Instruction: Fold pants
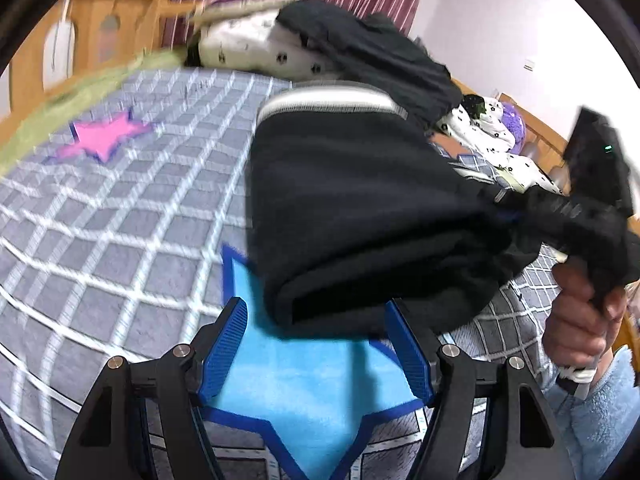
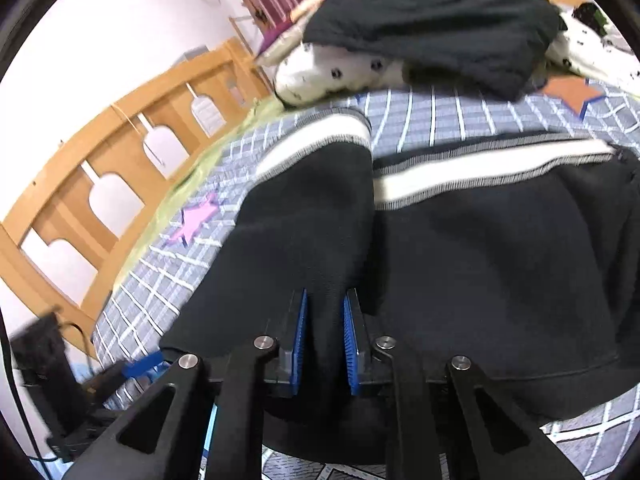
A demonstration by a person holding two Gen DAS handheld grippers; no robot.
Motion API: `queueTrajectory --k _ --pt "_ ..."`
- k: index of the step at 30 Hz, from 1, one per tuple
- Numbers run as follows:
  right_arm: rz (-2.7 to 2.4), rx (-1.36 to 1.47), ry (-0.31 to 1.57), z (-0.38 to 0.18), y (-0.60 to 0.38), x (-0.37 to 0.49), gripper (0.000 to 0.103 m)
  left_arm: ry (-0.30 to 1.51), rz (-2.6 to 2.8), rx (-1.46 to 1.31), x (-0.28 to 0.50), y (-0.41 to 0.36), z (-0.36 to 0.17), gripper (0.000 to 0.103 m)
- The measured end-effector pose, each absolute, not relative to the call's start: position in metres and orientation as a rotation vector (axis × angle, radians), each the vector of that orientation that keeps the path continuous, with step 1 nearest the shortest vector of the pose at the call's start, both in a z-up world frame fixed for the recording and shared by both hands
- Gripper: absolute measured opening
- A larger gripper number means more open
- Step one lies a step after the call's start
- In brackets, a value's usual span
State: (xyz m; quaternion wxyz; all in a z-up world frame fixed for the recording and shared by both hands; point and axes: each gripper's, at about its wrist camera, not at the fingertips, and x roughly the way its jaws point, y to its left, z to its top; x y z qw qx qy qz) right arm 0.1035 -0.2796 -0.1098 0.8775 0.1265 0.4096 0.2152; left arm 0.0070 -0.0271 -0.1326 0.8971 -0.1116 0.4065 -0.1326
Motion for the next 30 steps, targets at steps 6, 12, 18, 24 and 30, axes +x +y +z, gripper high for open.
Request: queueTrajectory --k 6,12,18,24,30 --pt "0.433 0.283 0.744 -0.073 -0.296 0.103 0.014 0.869 -0.340 -0.217 0.019 -0.051 -0.137 0.074" --pt "0.391 0.271 0.632 -0.032 -0.324 0.103 0.000 0.884 -0.302 -0.123 0.030 -0.085 -0.145 0.079" --pt "0.361 0.405 0.830 -0.073 -0.363 0.129 0.011 0.849 -0.299 -0.115 0.023 -0.084 -0.146 0.080" --pt "0.428 0.459 0.897 -0.103 -0.358 0.133 0.046 0.847 -0.285 -0.143 0.021 -0.078 -0.141 0.080" --pt "0.471 0.435 1.010 -0.137 -0.317 0.141 0.046 0.839 -0.286 -0.167 0.024 -0.071 -0.142 0.080"
